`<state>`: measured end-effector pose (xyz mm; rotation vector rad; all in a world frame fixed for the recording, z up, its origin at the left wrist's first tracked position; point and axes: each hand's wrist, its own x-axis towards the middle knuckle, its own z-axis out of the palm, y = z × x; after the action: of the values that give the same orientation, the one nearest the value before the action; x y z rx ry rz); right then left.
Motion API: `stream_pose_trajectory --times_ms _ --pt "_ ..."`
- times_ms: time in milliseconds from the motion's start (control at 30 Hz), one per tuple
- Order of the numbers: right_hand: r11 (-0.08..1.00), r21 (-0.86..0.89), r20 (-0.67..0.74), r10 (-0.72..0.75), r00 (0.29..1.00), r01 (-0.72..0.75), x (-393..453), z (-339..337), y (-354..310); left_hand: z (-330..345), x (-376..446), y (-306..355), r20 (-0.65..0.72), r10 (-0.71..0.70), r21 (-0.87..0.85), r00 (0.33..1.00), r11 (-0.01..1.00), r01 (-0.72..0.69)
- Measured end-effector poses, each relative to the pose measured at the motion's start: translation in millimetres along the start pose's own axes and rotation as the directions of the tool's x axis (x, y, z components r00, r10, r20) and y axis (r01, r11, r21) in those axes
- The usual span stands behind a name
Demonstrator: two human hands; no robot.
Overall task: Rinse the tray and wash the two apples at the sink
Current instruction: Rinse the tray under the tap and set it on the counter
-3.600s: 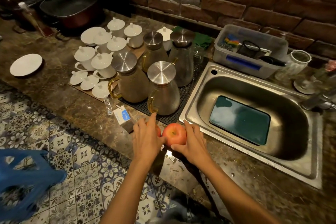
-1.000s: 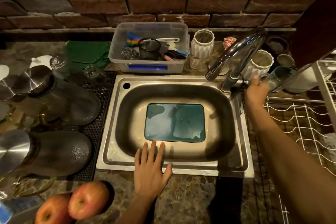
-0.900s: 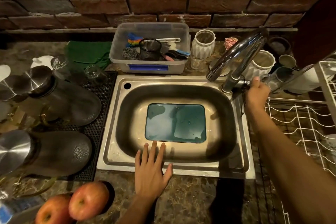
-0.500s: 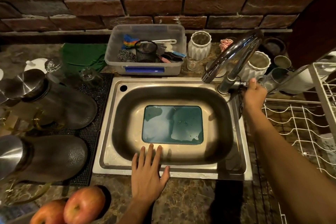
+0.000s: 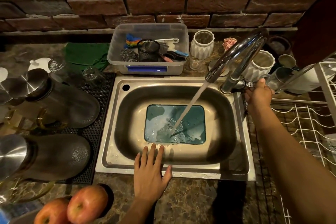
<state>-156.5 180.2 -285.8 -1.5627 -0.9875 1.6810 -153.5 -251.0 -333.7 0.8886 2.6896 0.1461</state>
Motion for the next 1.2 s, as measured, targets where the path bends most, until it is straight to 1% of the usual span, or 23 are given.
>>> stream_pose_trajectory --times_ms 100,333,433,500,533,567,633,667,733,800,833,933,1000,1133,1167,1200 --pt "1.0 -0.026 -0.03 0.002 1.0 -0.003 -1 -1 -1 -2 -1 1 -0.002 0.004 0.001 1.0 1.0 -0.004" --pt "1.0 0.005 0.007 0.005 1.0 -0.005 -13 1 3 -3 -2 1 -0.003 0.004 -0.006 1.0 1.0 -0.004" --pt "0.999 -0.01 0.064 0.045 0.997 -0.044 -25 -5 21 -10 2 5 -0.061 -0.024 -0.081 0.998 0.997 0.019" --pt "0.994 -0.069 0.132 0.088 0.987 -0.08 -37 -9 42 -21 14 8 -0.103 -0.121 -0.198 0.987 0.975 0.099" --pt "0.989 -0.131 0.147 0.094 0.985 -0.075 -44 -12 54 -28 23 10 -0.085 -0.193 -0.283 0.978 0.945 0.162" --pt "0.977 -0.203 0.149 0.093 0.984 -0.062 -52 -13 65 -35 33 9 -0.053 -0.262 -0.39 0.964 0.894 0.221" --pt "0.949 -0.307 0.16 0.12 0.98 -0.065 -67 -14 85 -42 58 3 0.016 -0.363 -0.601 0.932 0.741 0.3" --pt "0.937 -0.34 0.171 0.15 0.974 -0.085 -72 -15 94 -42 71 -3 0.056 -0.395 -0.672 0.917 0.665 0.327" --pt "0.913 -0.395 0.187 0.189 0.964 -0.102 -77 -18 111 -39 97 -18 0.162 -0.437 -0.751 0.885 0.527 0.397" --pt "0.879 -0.466 0.184 0.204 0.962 -0.097 -78 -20 125 -33 117 -33 0.276 -0.461 -0.779 0.843 0.407 0.478" --pt "0.866 -0.491 0.174 0.203 0.964 -0.094 -76 -20 132 -31 127 -38 0.316 -0.459 -0.785 0.83 0.366 0.501" --pt "0.806 -0.587 0.182 0.231 0.956 -0.083 -69 -17 148 -20 150 -50 0.367 -0.465 -0.795 0.805 0.292 0.531" --pt "0.779 -0.622 0.179 0.24 0.954 -0.08 -62 -14 156 -8 164 -58 0.423 -0.48 -0.789 0.769 0.222 0.573" --pt "0.784 -0.61 0.16 0.261 0.952 -0.113 -45 -9 175 13 176 -69 0.468 -0.534 -0.791 0.704 0.102 0.603" --pt "0.782 -0.61 0.149 0.27 0.951 -0.126 -39 -9 183 13 176 -71 0.486 -0.538 -0.8 0.689 0.043 0.598" --pt "0.782 -0.607 0.131 0.276 0.952 -0.143 -36 -8 187 13 178 -73 0.502 -0.534 -0.801 0.68 0.01 0.599"
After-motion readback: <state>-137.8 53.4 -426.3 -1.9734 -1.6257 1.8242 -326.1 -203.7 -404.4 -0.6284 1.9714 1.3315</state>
